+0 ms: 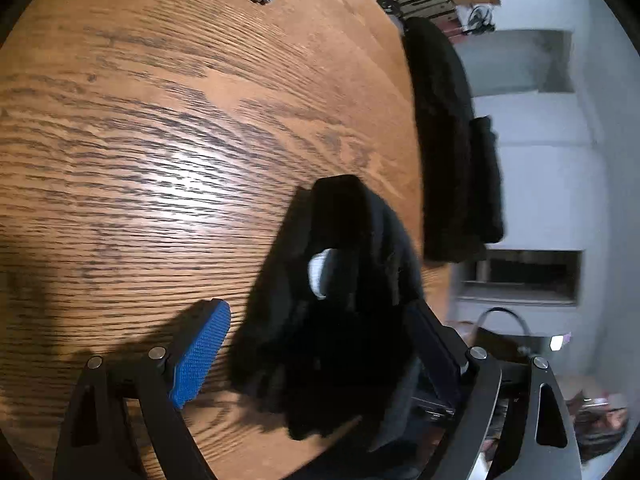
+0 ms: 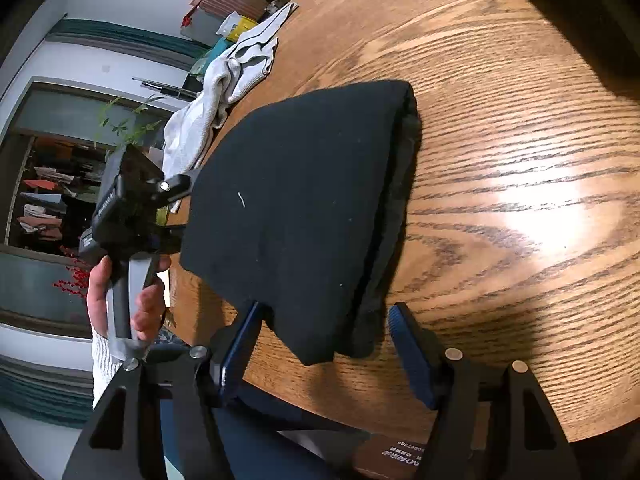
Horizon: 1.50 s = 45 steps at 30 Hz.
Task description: Fold clothes
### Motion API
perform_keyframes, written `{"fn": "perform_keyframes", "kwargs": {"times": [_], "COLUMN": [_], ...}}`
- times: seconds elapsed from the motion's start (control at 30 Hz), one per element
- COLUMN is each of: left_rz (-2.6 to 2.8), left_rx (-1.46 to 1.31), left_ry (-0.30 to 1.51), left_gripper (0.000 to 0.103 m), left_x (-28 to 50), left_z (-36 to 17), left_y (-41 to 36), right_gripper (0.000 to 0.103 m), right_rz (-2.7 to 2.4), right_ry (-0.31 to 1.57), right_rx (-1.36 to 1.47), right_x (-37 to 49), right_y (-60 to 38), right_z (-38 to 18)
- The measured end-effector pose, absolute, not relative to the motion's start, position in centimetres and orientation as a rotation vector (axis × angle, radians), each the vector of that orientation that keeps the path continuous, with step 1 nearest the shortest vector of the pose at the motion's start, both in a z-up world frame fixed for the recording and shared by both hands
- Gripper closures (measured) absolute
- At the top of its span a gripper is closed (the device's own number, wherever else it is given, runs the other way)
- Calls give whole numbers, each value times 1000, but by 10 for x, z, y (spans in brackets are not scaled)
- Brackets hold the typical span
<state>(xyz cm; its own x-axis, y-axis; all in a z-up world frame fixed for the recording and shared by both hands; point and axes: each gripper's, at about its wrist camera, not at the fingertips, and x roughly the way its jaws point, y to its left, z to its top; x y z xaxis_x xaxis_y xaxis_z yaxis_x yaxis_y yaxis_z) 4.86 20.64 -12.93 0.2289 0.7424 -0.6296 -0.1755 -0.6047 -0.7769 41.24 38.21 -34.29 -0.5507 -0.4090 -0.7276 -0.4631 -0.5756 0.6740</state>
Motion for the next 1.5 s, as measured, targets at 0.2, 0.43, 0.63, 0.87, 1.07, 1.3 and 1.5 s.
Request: {"fn": "perform_keyframes", "kwargs": {"times": [0.2, 0.43, 0.63, 0.87, 1.07, 1.3, 1.5], "left_rz": [1395, 1490, 1496, 1503, 1631, 1574, 1468], "left_rx": [-1608, -1674, -1752, -1773, -1779, -1761, -1798], "left_ry": [-531, -350, -372, -324, -417, -421, -325], "left_gripper": [14, 15, 54, 69, 23, 22, 64], "left_x": [61, 66, 65, 86, 81, 92, 120], "left_z": [-112, -128, -137, -130, -119, -131, -143], "left_y": [218, 238, 231, 224, 193, 216, 242], "right_gripper": [30, 29, 29, 70, 41, 49, 71], "right_rz": [2302, 2292, 2274, 2306, 2361, 2263, 2273], "right_ry": [1445, 1428, 1428, 1348, 1398, 1623, 1530], "right_rx": [-1493, -1512, -1493, -1474, -1485, -1360, -1372], "right_x": [415, 412, 407, 393, 400, 406, 391], "right_y": [385, 383, 385, 386, 396, 414, 409], "right_z": [-350, -351, -351, -347, -337, -363, -359]}}
